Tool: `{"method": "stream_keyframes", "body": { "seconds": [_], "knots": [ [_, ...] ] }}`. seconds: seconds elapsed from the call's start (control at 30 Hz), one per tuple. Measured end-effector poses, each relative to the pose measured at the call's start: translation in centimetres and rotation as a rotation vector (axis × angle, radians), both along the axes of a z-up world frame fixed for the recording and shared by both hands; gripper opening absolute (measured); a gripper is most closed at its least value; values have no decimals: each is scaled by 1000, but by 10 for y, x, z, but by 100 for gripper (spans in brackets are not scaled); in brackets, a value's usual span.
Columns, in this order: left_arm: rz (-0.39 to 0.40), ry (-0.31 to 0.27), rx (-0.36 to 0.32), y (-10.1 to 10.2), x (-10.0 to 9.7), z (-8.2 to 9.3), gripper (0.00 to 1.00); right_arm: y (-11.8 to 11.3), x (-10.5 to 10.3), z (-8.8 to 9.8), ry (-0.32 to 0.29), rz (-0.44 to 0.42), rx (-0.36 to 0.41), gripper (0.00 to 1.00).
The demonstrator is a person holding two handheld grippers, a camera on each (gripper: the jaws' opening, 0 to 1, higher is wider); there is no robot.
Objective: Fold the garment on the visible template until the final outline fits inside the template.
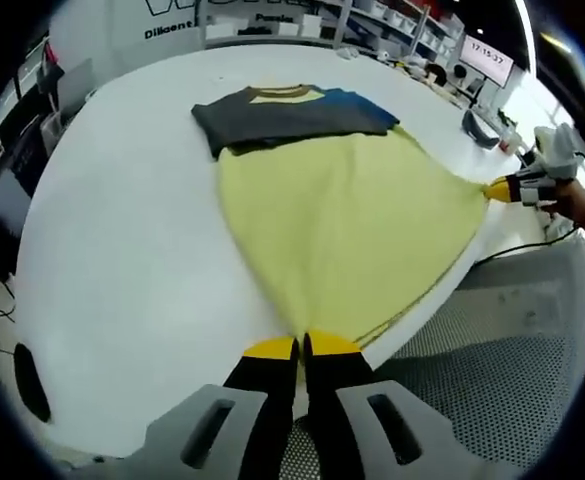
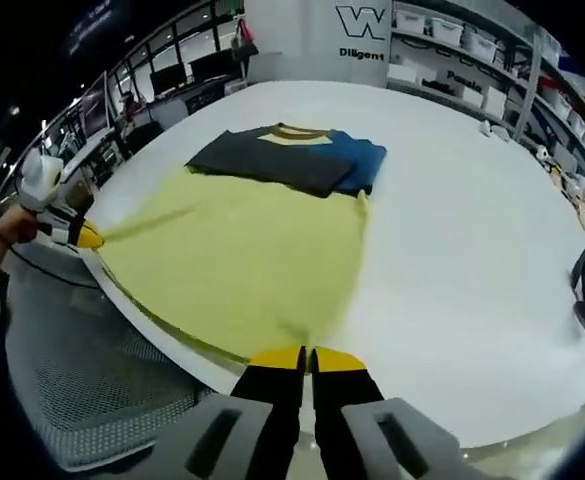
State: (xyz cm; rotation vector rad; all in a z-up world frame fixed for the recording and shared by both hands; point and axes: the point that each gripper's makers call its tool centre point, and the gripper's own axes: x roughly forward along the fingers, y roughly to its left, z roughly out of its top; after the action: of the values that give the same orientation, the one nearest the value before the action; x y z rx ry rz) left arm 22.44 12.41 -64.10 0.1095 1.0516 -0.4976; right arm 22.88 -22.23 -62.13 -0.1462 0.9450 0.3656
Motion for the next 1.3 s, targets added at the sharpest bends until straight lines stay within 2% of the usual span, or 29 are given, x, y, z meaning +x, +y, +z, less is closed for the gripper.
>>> {"method": "stream_keyframes", "body": {
  "seconds": [0.37, 0.67, 0.8, 0.93, 1.1, 1.23, 1.3],
  "knots": [
    [-22, -5, 5, 4, -10, 19, 1, 1, -6, 17, -14, 11, 15, 0],
    [-14, 38, 11, 8, -27, 6, 1, 6, -18, 9, 32, 24, 20, 0],
    [-21, 48, 22, 9, -30, 5, 1, 9, -23, 8, 52, 46, 16, 0],
    [0, 37, -3, 9, -22, 18, 1, 14, -18, 17, 36, 60, 19, 0],
    [-4, 11, 6, 12, -8, 28, 1, 14, -5, 29, -2, 74, 7, 0],
    [21, -21, -21, 14, 10, 40, 1, 13, 8, 39, -28, 76, 8, 0],
    [36, -44, -35, 15, 23, 47, 1, 13, 21, 47, -58, 70, 13, 0]
  ]
}}
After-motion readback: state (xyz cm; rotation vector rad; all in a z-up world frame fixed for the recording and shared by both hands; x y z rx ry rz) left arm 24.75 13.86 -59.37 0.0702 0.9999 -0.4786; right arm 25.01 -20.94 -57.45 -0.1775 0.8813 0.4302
